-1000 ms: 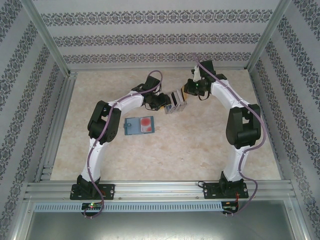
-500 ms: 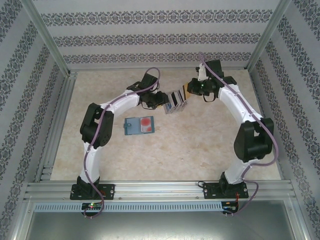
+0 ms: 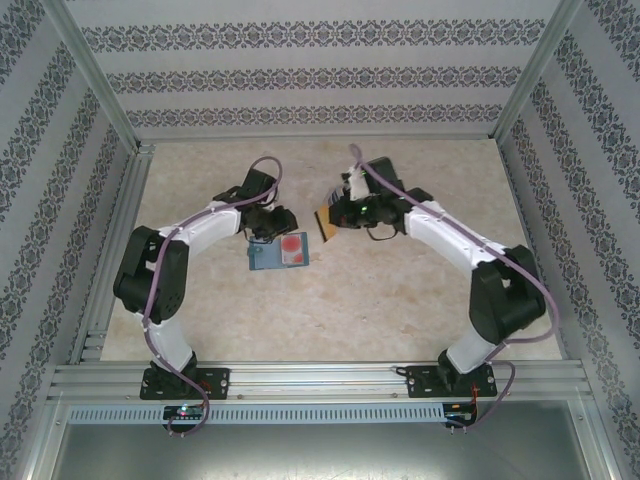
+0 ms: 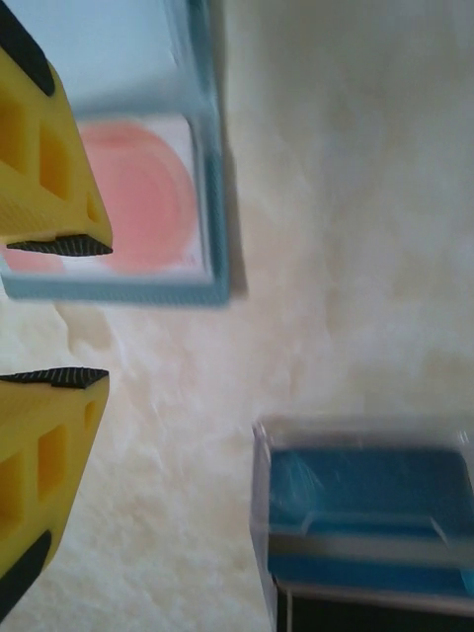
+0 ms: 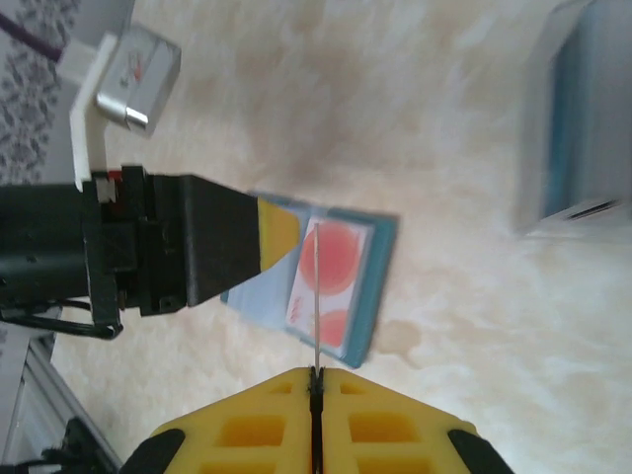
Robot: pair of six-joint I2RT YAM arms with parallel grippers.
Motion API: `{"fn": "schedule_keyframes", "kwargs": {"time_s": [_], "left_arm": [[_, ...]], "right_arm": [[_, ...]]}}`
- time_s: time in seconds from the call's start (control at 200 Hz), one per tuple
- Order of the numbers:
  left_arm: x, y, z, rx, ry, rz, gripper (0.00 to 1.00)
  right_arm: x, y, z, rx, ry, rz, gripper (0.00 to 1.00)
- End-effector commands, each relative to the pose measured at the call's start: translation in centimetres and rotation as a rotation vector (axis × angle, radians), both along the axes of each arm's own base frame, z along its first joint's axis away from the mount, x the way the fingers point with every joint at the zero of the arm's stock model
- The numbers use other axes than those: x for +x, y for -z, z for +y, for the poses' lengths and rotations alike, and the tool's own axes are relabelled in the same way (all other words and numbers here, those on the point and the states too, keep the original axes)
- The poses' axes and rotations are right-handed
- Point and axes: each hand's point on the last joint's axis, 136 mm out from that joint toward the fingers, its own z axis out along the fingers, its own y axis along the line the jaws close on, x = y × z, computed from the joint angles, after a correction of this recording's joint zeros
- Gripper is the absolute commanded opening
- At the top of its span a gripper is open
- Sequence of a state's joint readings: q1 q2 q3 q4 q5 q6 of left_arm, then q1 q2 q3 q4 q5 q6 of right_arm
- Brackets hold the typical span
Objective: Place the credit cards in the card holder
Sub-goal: Move the card holder to the center of the table.
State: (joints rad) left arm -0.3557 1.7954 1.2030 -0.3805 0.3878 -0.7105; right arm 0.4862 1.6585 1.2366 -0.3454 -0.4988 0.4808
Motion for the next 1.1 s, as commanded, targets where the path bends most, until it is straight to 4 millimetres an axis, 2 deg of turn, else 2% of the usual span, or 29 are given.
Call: {"fn": "schedule_keyframes", "kwargs": {"time_s": [0.0,0.18,0.295,0.405,0.65,0.739,0.814,0.994,1.094], "left_arm": [[-0.1,0.3,1.5,-0.009,-0.019,-0.02,0.36],[-0.8,2.3,2.3,-0.027,-0.037,0.015,0.33],[-0.8,3.4,2.2,-0.063,-0.041,0.037,0.31],[-1.4,4.5,3.0,-0.034,-0.042,0.065,0.31],[-3.0,6.7,7.5,0.029,-0.097,0.114,0.31],[-3.4,7.5,9.2,0.053,-0.114,0.132,0.3],[-3.5,7.4,10.0,0.04,-0.129,0.134,0.3],[-2.9,5.3,9.0,-0.017,-0.102,0.103,0.31],[-2.6,3.6,8.8,-0.032,-0.094,0.078,0.32]], "right_arm": [[0.0,2.3,2.8,0.006,-0.03,0.024,0.11],[0.1,5.7,5.7,-0.019,-0.058,0.068,0.1],[0.2,7.6,6.5,-0.048,-0.067,0.088,0.1],[0.2,9.0,6.0,-0.098,-0.057,0.101,0.1],[-0.4,11.3,3.4,-0.181,-0.025,0.131,0.1],[-0.4,11.6,2.7,-0.195,-0.014,0.133,0.1],[-0.4,11.5,2.3,-0.193,-0.007,0.136,0.1],[0.0,10.1,3.2,-0.167,-0.029,0.119,0.1],[0.5,8.0,4.1,-0.136,-0.039,0.085,0.11]]}}
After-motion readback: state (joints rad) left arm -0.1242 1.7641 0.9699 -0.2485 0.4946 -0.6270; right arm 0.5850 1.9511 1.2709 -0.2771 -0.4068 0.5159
